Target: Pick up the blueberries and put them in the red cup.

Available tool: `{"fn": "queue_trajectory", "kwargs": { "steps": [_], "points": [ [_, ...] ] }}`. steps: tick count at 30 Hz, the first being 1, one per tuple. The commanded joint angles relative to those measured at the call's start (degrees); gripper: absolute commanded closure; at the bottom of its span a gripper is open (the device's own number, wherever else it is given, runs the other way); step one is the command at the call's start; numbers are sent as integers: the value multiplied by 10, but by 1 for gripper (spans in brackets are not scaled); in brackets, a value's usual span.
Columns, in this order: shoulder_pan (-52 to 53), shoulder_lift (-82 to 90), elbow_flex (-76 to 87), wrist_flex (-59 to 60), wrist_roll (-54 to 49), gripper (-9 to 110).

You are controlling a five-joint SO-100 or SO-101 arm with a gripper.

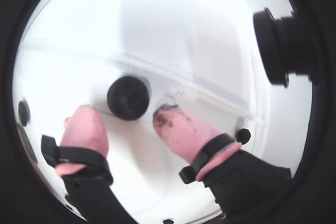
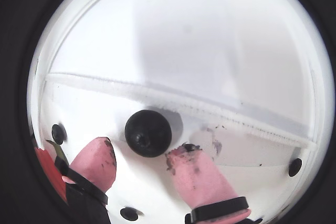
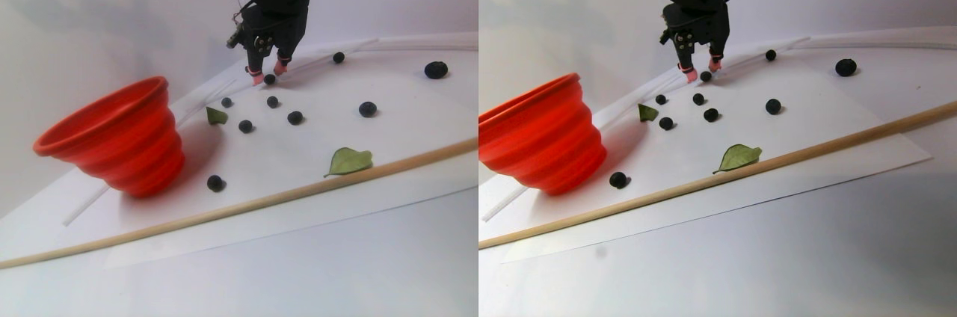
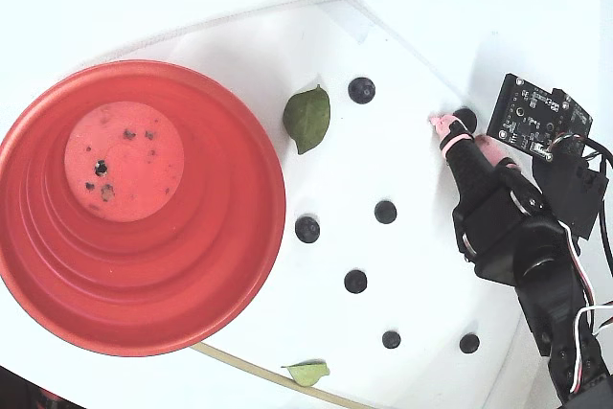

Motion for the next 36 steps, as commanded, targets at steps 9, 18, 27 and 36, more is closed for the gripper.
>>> {"fn": "queue_trajectory", "kwargs": {
  "steps": [9,18,27,36],
  "points": [
    [-8,-9,-50,-26,-4,83],
    [-7,-27,-55,-41,-2,85],
    [-5,-38,-49,-54,0,86],
    [-8,2,-34,-34,9,87]
  ]
}}
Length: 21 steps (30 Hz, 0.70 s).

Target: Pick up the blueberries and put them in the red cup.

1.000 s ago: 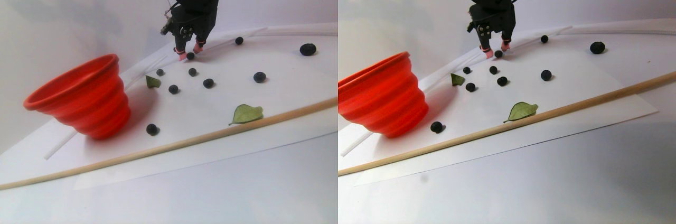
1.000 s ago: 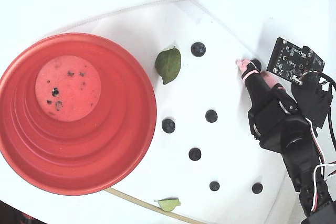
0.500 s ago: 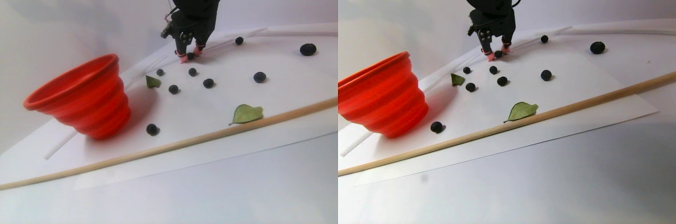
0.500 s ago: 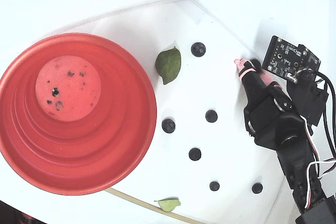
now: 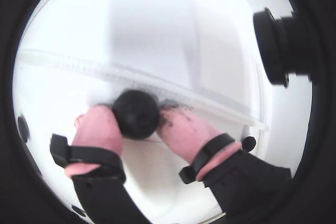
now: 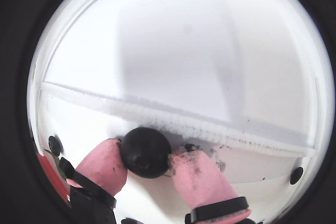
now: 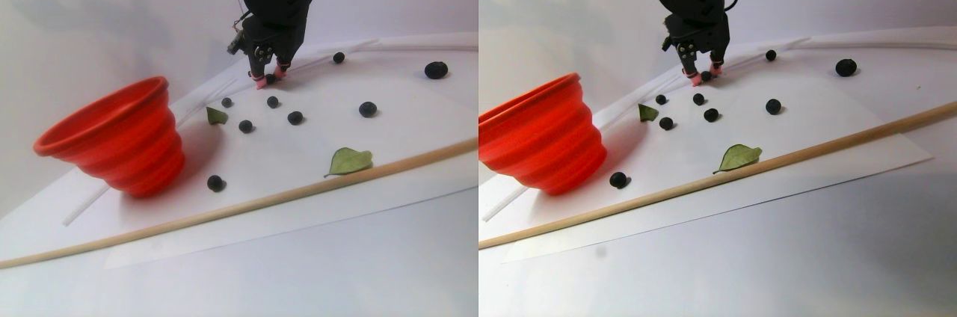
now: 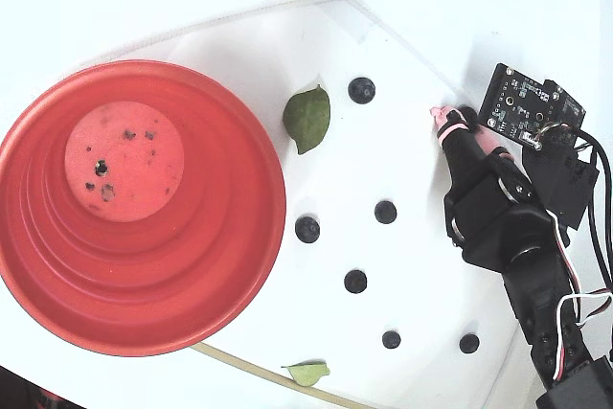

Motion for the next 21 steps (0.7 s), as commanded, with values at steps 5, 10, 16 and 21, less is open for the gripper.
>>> {"fn": "queue_trajectory", "kwargs": {
  "steps": [5,10,16,21],
  "points": [
    [-12,87,2,28,15,88],
    [-18,129,18,52,21,88],
    [-20,162,29,79,25,88],
    [-23,186,41,100,25,88]
  ]
}}
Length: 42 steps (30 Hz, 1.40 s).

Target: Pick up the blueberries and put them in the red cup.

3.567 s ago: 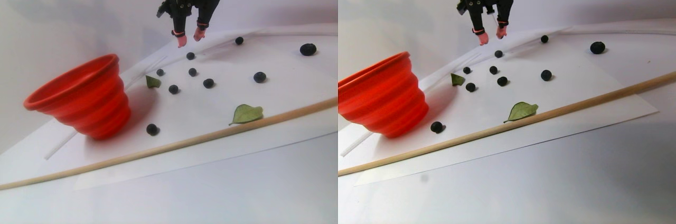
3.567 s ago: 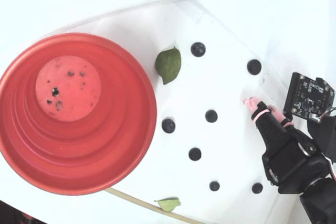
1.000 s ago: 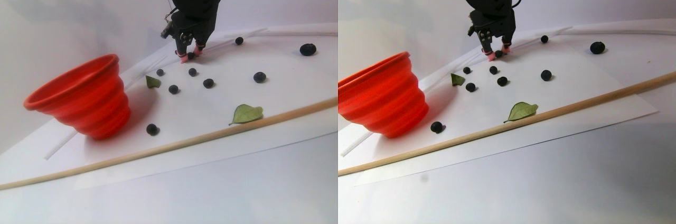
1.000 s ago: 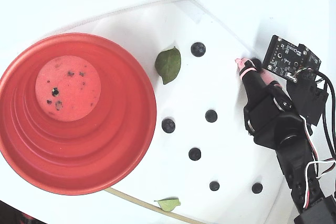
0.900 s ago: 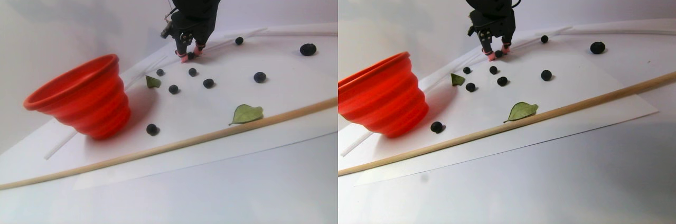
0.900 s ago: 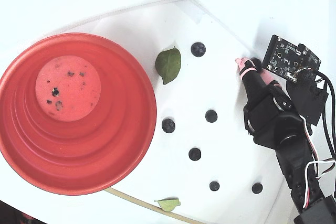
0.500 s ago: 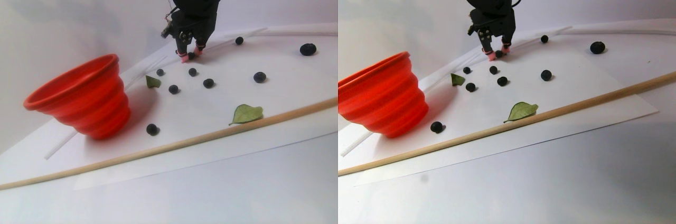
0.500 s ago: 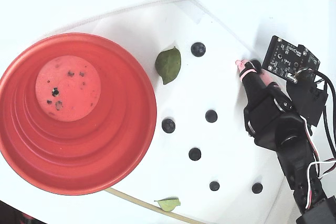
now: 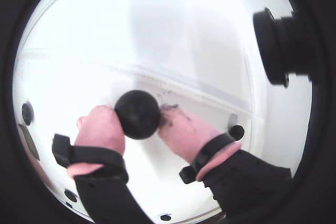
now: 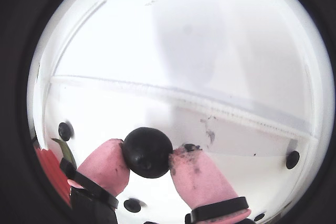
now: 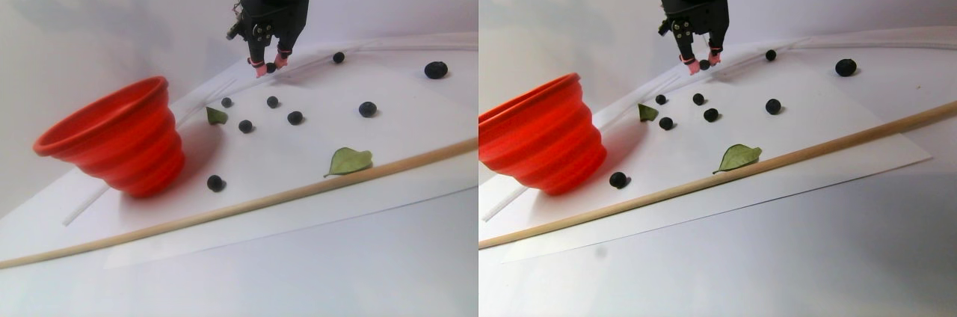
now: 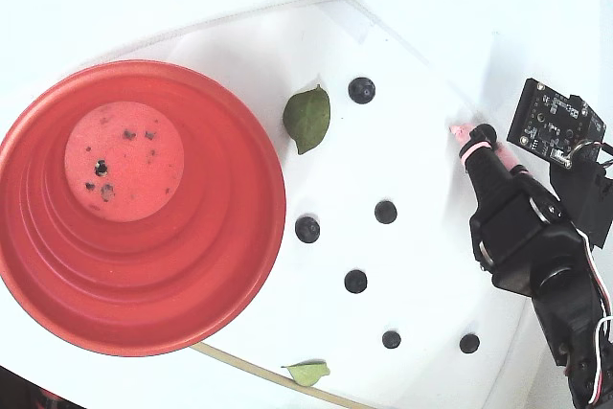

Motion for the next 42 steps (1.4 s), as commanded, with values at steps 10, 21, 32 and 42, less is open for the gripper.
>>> {"fn": "queue_trajectory", "kwargs": {
  "steps": [10,21,32,42],
  "points": [
    [-37,145,33,57,9,89],
    [-62,207,54,119,15,89],
    [-88,270,78,169,25,89],
    [-125,330,101,220,40,89]
  ]
}}
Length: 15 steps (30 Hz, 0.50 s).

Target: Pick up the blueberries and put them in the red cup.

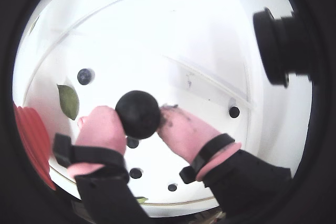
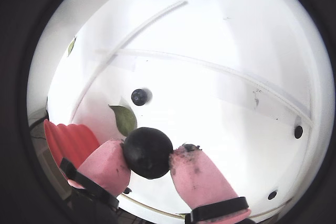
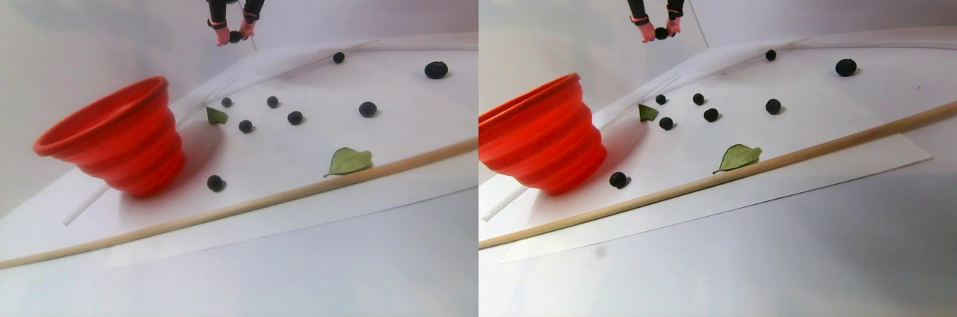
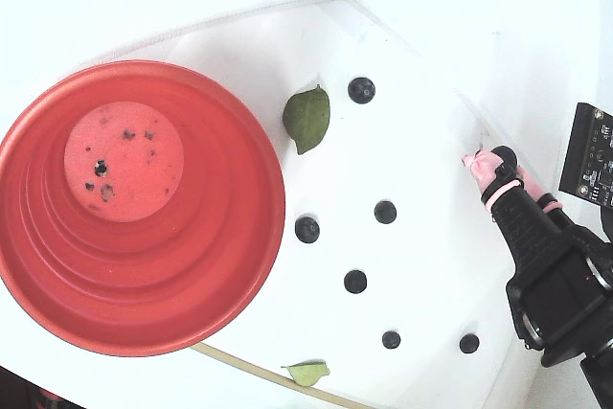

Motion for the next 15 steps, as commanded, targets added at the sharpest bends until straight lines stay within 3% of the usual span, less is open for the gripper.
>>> {"fn": "queue_trajectory", "kwargs": {
  "steps": [1,15],
  "points": [
    [-38,83,-3,17,7,89],
    [-96,149,28,76,34,89]
  ]
}}
